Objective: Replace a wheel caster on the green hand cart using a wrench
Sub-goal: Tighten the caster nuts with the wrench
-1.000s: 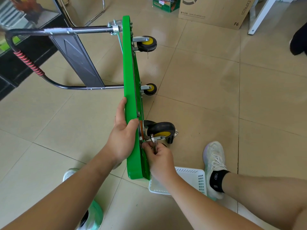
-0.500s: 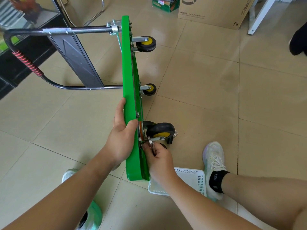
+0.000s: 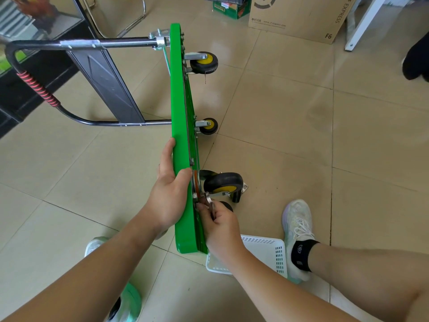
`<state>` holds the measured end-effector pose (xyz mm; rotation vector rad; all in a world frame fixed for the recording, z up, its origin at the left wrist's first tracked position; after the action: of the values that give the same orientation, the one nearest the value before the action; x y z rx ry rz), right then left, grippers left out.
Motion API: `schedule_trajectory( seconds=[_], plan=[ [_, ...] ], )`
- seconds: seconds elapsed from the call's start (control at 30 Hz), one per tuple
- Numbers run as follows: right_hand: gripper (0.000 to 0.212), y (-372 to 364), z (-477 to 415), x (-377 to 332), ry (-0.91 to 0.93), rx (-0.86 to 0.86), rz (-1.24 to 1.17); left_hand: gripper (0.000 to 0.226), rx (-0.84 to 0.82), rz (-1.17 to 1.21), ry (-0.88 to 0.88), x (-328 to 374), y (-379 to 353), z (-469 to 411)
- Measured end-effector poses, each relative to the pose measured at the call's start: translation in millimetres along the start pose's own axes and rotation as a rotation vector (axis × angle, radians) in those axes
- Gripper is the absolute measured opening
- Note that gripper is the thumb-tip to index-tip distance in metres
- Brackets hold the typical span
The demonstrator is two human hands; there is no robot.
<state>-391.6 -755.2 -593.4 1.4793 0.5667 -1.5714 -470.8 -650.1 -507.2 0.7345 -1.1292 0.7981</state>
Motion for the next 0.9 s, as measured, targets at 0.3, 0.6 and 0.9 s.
schedule_trajectory(
  seconds=[0.3, 0.6, 0.9],
  plan=[
    [0.028, -0.1, -8.3, 0.7, -0.077, 0.009, 0.017, 0.071, 0.014, -0.012, 0.009, 1.6, -0.8, 1.1],
    [0.013, 3.5, -1.0, 7.0, -0.029, 0.020, -0.011, 0.071, 0.007, -0.005, 0.008, 1.5, 0.2, 0.6],
    [0.015, -3.3, -5.8, 10.6, 0.076, -0.056, 0.163, 0.071, 0.005, -0.001, 0.003, 1.4, -0.2, 1.7]
  ],
)
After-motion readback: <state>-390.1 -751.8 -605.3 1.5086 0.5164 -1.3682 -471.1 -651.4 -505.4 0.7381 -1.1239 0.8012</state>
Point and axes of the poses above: each hand's wrist, its own z-axis away from the middle knuckle, its own y-axis out of the back of the hand, x = y × z, the point moved 2 cm from there along -z, towards the middle knuckle, and after that the axes turned 7 degrees about z, right-handed, at the moved point
